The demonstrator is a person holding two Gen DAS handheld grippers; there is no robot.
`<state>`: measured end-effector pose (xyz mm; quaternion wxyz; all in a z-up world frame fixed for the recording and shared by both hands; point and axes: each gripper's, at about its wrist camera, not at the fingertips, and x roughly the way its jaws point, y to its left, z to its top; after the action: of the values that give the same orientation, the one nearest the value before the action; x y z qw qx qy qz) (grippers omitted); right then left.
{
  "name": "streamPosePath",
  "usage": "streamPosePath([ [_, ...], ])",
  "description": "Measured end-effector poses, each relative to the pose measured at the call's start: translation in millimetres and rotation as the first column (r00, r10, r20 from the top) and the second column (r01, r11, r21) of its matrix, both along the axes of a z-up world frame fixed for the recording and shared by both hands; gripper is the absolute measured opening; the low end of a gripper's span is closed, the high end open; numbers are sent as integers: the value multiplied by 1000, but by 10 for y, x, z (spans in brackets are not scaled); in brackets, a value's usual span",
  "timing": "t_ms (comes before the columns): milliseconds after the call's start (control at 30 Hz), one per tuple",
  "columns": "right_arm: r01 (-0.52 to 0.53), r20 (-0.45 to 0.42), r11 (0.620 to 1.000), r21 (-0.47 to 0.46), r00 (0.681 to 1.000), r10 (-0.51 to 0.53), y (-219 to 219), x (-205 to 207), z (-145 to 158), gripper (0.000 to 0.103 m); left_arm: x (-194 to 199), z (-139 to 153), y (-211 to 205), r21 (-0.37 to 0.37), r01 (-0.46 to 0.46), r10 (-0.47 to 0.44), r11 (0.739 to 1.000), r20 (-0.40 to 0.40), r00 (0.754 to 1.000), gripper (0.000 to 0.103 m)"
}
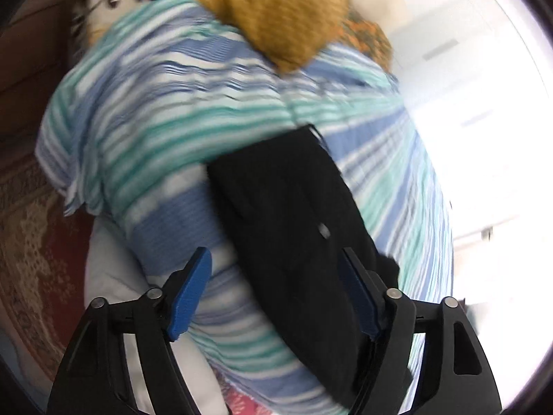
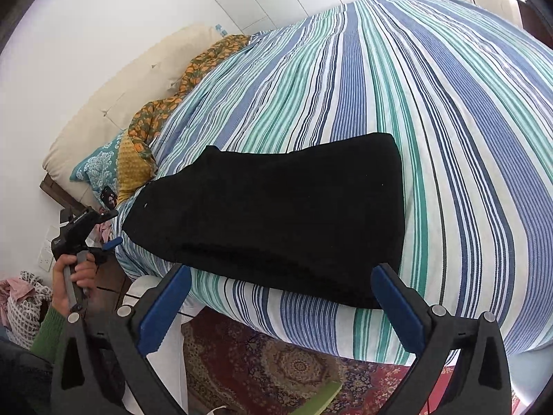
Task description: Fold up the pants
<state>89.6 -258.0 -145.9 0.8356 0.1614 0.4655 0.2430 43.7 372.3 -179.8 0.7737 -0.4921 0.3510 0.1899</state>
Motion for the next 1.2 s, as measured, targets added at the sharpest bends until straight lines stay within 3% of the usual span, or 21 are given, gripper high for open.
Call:
streamPosePath([
  [33, -5, -2, 1000, -4, 1000, 5, 16, 7, -1, 103, -53, -118, 187, -46, -49, 49, 998, -4, 999, 55],
  [100, -20, -2, 1000, -14, 1000, 20, 73, 10, -8, 103, -87, -264, 357, -80, -77, 74, 994, -33, 997, 39],
  [200, -49, 1, 998, -29, 999, 49, 185, -8, -13, 103, -19, -300, 320, -41, -41, 39, 998, -44, 998, 38],
  [367, -86, -16, 995, -41, 996, 85, 313, -24, -47, 103, 147, -306, 194, -35, 11, -11, 999, 12, 1000, 38],
  [400, -93, -23, 995, -41, 995, 92, 333, -28, -58, 103, 197, -309, 189, -21, 15, -15, 1000, 4, 1000, 24],
  [433, -99, -29, 994, -42, 995, 98, 357, -37, -73, 103, 242, -288, 185, 8, 14, -14, 1000, -24, 1000, 18],
  [533, -122, -40, 991, -48, 992, 120, 422, -66, -105, 103, 355, -18, 85, 105, 84, -87, 991, 17, 996, 12],
  [600, -134, -38, 990, -50, 991, 132, 453, -84, -109, 103, 422, 230, 13, 180, 146, -163, 973, 89, 983, 12],
  [633, -139, -39, 989, -49, 990, 137, 463, -89, -116, 103, 470, 283, 18, 224, 159, -184, 962, 96, 978, 13],
  [667, -142, -43, 989, -47, 989, 140, 476, -94, -127, 103, 552, 261, 64, 255, 165, -185, 953, 53, 981, 13],
  [767, -148, -67, 988, -35, 987, 145, 509, -100, -184, 103, 676, -94, 291, 149, 174, -163, 973, -83, 983, 14],
  [900, -163, -68, 986, -36, 985, 160, 554, -145, -197, 103, 509, -213, 219, 154, 166, -150, 974, -114, 982, 23],
  [1000, -166, -75, 985, -37, 984, 163, 556, -149, -218, 103, 316, -191, 187, 148, 89, -71, 985, -124, 990, 53],
  [1033, -167, -86, 985, -33, 983, 164, 563, -142, -237, 103, 263, -203, 202, 147, 63, -46, 987, -120, 992, 57],
  [1167, -190, -103, 981, -30, 977, 186, 632, -130, -284, 103, 212, -321, 287, 50, 22, -19, 998, -67, 998, 56],
  [1200, -199, -102, 980, -30, 976, 195, 652, -134, -283, 103, 212, -319, 303, 36, 17, -16, 999, -35, 999, 50],
])
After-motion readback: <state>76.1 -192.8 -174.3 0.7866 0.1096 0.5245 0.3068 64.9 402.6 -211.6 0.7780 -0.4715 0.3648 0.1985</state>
